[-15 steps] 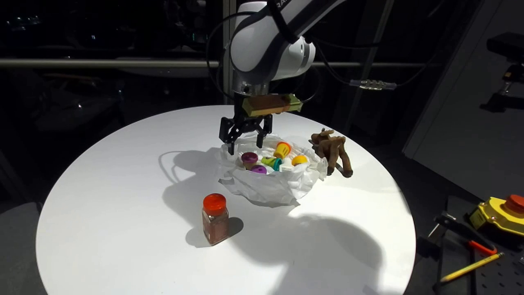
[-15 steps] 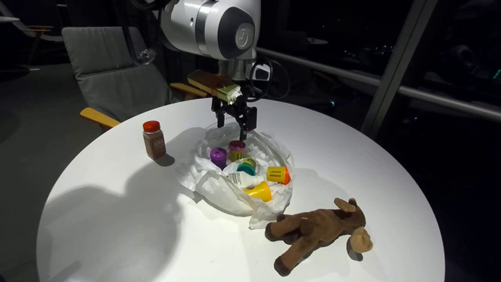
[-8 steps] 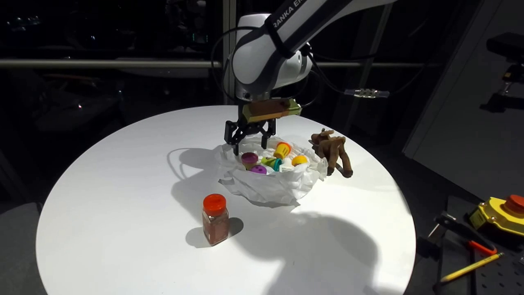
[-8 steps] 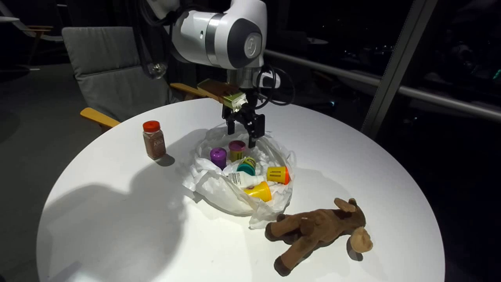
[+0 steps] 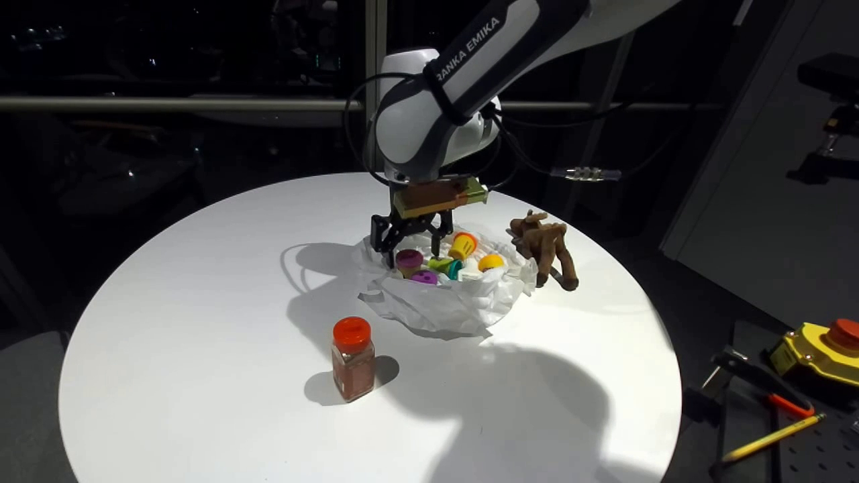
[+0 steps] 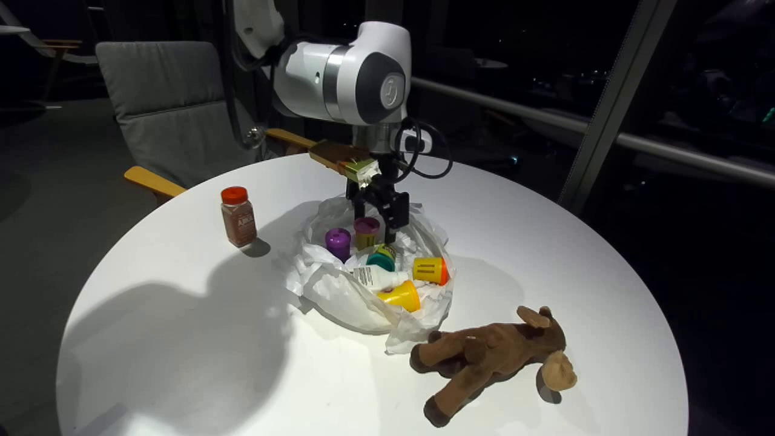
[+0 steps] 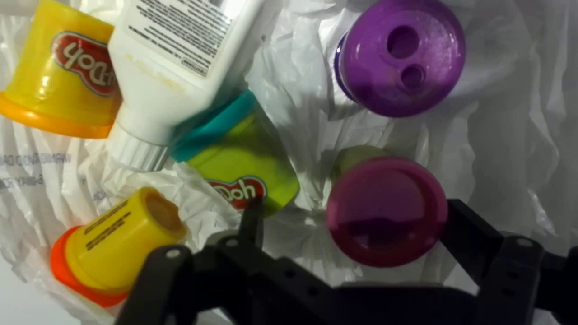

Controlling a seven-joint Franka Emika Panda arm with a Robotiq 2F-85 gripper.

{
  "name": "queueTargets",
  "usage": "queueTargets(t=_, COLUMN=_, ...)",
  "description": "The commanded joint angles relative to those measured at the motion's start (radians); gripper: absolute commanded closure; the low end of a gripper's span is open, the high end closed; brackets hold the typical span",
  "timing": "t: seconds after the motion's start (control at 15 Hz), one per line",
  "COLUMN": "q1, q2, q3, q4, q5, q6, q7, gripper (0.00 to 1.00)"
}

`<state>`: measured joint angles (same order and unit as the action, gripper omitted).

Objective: Pick up the objects from the plastic and put them on the table

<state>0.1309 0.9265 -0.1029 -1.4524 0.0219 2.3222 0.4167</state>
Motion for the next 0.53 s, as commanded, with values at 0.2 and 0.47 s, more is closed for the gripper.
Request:
queueTargets(t=0.2, q1=-0.008, q2=-0.012, q3=0.007, q4=0.037, q5=0.015, q6=-0.025, q7=0.013, gripper=0.42)
queueTargets(t=0.47, q1=-0.020, q2=-0.032, q3=0.011, q4=0.018, q5=0.032, q6=-0.033, q7=0.014, gripper=0.73)
